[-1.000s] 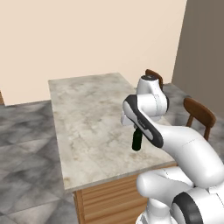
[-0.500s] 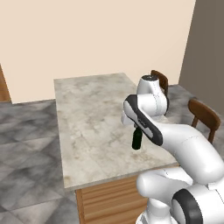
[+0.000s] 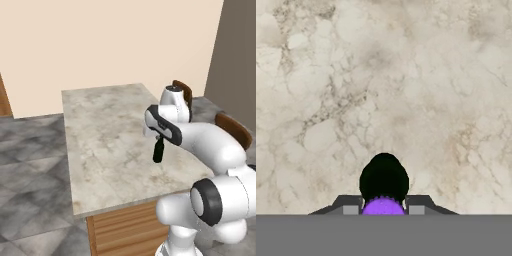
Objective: Move the drinks to the dining counter.
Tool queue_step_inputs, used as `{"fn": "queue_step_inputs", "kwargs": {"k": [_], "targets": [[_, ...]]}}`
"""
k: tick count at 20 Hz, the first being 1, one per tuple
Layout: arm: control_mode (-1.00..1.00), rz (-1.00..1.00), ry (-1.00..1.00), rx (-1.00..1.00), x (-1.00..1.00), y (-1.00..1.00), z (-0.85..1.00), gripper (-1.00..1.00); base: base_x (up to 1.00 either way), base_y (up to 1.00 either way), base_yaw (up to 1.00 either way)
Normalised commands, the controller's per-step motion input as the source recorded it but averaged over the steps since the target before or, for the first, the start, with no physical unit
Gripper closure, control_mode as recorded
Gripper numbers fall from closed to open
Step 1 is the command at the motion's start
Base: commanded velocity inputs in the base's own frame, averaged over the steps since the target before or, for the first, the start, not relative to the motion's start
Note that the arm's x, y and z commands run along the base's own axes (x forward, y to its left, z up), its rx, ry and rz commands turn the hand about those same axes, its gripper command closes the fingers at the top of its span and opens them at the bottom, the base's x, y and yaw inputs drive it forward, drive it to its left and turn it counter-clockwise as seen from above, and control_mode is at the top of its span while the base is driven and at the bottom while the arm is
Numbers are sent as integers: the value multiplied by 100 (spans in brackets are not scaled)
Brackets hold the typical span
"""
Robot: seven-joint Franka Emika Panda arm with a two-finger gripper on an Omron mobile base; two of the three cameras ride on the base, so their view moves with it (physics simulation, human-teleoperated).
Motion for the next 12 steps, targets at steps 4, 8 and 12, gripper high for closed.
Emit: {"fn": "queue_step_inputs", "kwargs": {"k": [4,8,12], "targets": [[-100,0,1,0,37,-11,-7,100,0,0,0],[-100,0,0,0,13,-3,-16,100,0,0,0],[-100,0,0,0,5,0,-19,100,0,0,0]]}}
